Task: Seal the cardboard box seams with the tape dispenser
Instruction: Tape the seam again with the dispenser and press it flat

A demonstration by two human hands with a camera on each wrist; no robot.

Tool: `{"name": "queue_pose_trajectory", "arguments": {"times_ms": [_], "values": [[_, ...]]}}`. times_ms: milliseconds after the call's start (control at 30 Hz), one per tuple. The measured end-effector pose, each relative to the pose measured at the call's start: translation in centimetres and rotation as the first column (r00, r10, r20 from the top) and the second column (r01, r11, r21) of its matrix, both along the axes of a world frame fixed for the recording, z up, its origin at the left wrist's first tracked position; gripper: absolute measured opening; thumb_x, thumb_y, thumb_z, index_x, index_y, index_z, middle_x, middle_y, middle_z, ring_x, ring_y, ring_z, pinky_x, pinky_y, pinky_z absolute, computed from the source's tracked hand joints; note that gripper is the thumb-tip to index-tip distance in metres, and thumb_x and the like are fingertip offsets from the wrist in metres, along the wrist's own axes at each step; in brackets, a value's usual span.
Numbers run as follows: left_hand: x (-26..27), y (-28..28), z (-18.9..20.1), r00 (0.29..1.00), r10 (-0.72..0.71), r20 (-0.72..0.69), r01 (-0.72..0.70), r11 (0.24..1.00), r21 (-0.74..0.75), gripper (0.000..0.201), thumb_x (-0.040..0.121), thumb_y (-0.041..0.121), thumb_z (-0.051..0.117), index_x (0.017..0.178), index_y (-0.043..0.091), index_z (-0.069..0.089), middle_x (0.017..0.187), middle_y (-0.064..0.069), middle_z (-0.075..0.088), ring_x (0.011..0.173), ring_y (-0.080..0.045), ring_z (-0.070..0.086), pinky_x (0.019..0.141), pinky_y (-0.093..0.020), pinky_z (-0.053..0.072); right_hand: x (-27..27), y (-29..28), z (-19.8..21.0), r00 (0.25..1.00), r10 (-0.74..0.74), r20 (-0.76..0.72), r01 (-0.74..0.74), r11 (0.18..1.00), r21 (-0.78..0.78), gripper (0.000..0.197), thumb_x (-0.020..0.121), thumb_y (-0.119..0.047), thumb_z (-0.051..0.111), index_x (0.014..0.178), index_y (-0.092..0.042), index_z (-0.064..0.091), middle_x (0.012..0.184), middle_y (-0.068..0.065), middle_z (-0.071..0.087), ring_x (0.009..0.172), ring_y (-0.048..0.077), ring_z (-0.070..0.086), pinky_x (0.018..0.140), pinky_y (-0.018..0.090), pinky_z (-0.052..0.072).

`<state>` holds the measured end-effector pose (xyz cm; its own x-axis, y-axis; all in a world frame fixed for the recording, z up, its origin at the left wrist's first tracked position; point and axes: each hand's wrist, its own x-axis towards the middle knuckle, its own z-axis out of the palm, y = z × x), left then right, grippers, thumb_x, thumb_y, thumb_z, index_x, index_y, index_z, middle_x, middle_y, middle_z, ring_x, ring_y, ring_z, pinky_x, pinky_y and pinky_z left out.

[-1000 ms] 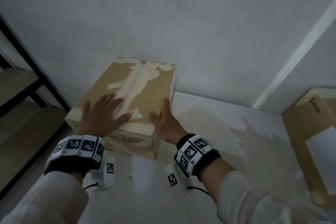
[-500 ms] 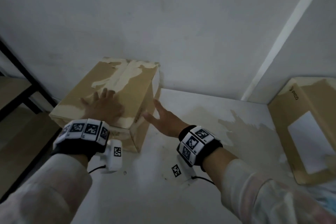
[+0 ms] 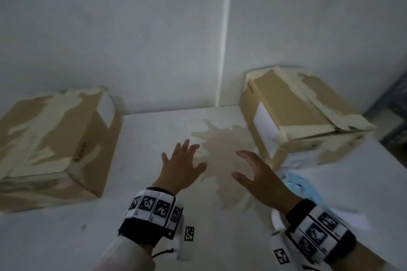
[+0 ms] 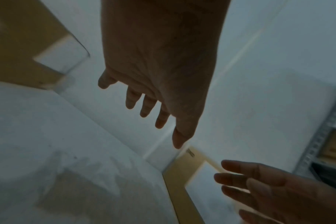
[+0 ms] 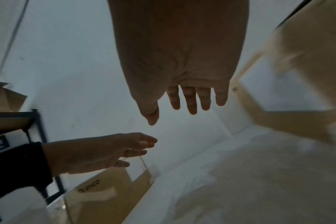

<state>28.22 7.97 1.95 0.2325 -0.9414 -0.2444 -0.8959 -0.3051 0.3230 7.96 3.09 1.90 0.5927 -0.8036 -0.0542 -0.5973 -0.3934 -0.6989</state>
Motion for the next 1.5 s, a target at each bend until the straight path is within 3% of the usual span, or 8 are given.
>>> {"name": "queue_pose_trajectory", "arguments": {"times_ms": [300, 467, 633, 833, 1067, 1200, 1333, 1500], "values": [[-11.0, -3.6, -1.8, 0.980, -0.149, -0.132, 0.156, 0.987, 0.039, 0.059, 0.092, 0.046, 0.041, 0.144, 0.029, 0.020, 0.157, 0.004, 0.005, 0.145, -0.016, 0.004, 0.115, -0.049, 0.004, -14.4, -1.3, -3.4, 0.960, -0.271, -0.075, 0.272, 0.962, -0.005, 0.064, 0.071, -0.026, 0.037, 0.132, -0.008, 0.041, 0.142, 0.012, 0.038, 0.133, 0.027, 0.033, 0.106, 0.025, 0.019], [-13.9, -6.0, -1.3, 0.975, -0.134, -0.178, 0.120, 0.989, -0.088, 0.058, 0.093, 0.039, 0.042, 0.145, 0.026, 0.020, 0.157, 0.002, 0.010, 0.143, -0.017, 0.015, 0.115, -0.048, 0.017, -20.9, -2.3, -6.5, 0.906, -0.076, -0.417, 0.119, 0.990, 0.079, 0.075, 0.074, -0.020, 0.051, 0.143, -0.016, 0.021, 0.149, 0.007, 0.030, 0.137, 0.024, 0.029, 0.113, 0.033, 0.021], [-15.4, -8.7, -0.6, 0.970, -0.094, -0.223, 0.040, 0.971, -0.235, 0.055, 0.092, 0.030, 0.047, 0.143, 0.021, 0.028, 0.155, -0.003, 0.020, 0.141, -0.020, 0.023, 0.114, -0.042, 0.023, -21.3, -2.7, -10.8, 0.880, 0.049, -0.472, -0.048, 0.999, 0.013, 0.081, 0.048, -0.019, 0.077, 0.121, -0.023, 0.042, 0.091, 0.007, 0.068, 0.080, 0.029, 0.067, 0.065, 0.036, 0.050], [-14.4, -10.1, -0.2, 0.969, -0.054, -0.241, -0.022, 0.954, -0.301, 0.054, 0.092, 0.027, 0.050, 0.141, 0.015, 0.032, 0.151, -0.007, 0.029, 0.139, -0.022, 0.028, 0.113, -0.041, 0.025, -22.4, -2.5, -9.0, 0.885, 0.060, -0.462, -0.162, 0.970, -0.183, 0.066, 0.032, -0.027, 0.083, 0.089, -0.026, 0.049, 0.062, -0.012, 0.058, 0.052, 0.006, 0.055, 0.049, 0.008, 0.013], [-13.2, -12.3, 1.1, 0.978, -0.023, -0.209, -0.042, 0.953, -0.301, 0.056, 0.093, 0.033, 0.046, 0.143, 0.014, 0.028, 0.153, -0.007, 0.026, 0.140, -0.022, 0.024, 0.115, -0.039, 0.021, -26.1, -3.4, -0.4, 0.992, -0.080, -0.100, 0.035, 0.921, -0.387, 0.033, 0.063, -0.025, 0.058, 0.096, -0.025, 0.052, 0.075, -0.004, 0.069, 0.060, 0.006, 0.063, 0.053, 0.017, 0.043], [-14.1, -14.2, 2.0, 0.989, -0.030, -0.144, -0.017, 0.950, -0.312, 0.059, 0.093, 0.040, 0.042, 0.144, 0.015, 0.025, 0.155, -0.008, 0.020, 0.143, -0.023, 0.016, 0.116, -0.040, 0.015, -27.0, -6.3, 2.3, 0.949, -0.263, 0.174, 0.279, 0.958, -0.073, 0.060, 0.081, -0.004, 0.060, 0.079, -0.064, 0.055, 0.072, -0.040, 0.060, 0.072, -0.017, 0.056, 0.062, -0.001, 0.041], [-15.2, -16.3, 2.1, 0.989, -0.038, -0.145, -0.005, 0.957, -0.289, 0.063, 0.092, 0.049, 0.036, 0.145, 0.020, 0.020, 0.156, -0.008, 0.013, 0.144, -0.025, 0.008, 0.116, -0.044, 0.011, -26.4, -10.4, 3.2, 0.856, -0.404, 0.322, 0.470, 0.867, -0.164, 0.019, 0.082, -0.010, 0.062, 0.100, -0.005, 0.062, 0.087, 0.006, 0.062, 0.081, 0.018, 0.059, 0.065, 0.005, 0.041], [-16.5, -18.6, 2.2, 0.982, -0.034, -0.183, -0.010, 0.971, -0.237, 0.070, 0.089, 0.051, 0.043, 0.146, 0.020, 0.015, 0.157, -0.008, 0.001, 0.144, -0.028, 0.006, 0.116, -0.046, 0.012, -24.1, -14.0, 2.6, 0.738, -0.471, 0.484, 0.553, 0.832, -0.034, 0.009, 0.086, -0.014, 0.059, 0.081, -0.007, 0.057, 0.082, 0.018, 0.059, 0.087, 0.044, 0.058, 0.073, 0.045, 0.047]]}}
